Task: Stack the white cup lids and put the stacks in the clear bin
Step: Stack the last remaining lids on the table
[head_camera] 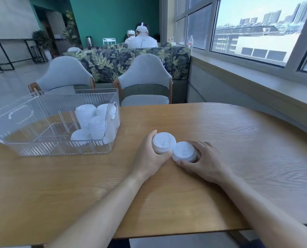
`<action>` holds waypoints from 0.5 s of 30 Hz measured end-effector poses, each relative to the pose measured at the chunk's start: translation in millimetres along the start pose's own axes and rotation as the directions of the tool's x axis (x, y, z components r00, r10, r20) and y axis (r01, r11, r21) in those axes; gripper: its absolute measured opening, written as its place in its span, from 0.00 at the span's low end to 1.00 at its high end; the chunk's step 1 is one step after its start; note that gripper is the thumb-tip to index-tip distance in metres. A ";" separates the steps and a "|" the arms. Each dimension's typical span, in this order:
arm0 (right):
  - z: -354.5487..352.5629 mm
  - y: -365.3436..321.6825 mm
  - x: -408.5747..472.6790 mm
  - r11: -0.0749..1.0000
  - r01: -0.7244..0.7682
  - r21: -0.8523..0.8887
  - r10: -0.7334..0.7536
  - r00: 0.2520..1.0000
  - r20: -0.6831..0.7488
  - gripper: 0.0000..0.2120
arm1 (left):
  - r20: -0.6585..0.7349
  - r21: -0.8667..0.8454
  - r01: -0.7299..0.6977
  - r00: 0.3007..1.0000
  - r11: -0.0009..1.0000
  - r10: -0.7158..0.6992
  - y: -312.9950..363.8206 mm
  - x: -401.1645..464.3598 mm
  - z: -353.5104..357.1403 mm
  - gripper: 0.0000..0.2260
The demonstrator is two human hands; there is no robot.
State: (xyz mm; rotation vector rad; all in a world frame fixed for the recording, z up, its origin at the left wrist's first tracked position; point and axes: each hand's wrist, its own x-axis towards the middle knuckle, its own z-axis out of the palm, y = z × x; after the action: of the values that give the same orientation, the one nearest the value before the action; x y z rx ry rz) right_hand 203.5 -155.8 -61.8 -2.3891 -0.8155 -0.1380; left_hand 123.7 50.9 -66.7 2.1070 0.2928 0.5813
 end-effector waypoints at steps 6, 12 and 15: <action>3.8 3.8 -3.9 0.996 -0.008 0.087 0.014 0.997 -0.074 0.36 | -0.002 -0.049 -0.013 1.000 0.999 0.013 1.2 -2.0 1.7 0.34; 1.4 -1.4 -12.3 0.996 0.032 0.082 -0.023 0.994 -0.108 0.36 | 0.021 -0.066 -0.049 0.999 0.997 0.050 2.8 -6.3 0.2 0.30; 1.3 -2.7 -14.5 0.997 0.037 0.064 -0.029 0.991 -0.129 0.39 | -0.003 -0.079 -0.060 0.998 0.995 0.060 3.7 -8.7 0.2 0.30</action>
State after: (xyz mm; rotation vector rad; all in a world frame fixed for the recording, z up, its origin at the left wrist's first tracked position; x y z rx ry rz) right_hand 190.1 -160.9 -65.5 -2.2798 -0.7872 -0.2714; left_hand 116.3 45.1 -66.3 2.0451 0.2036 0.6187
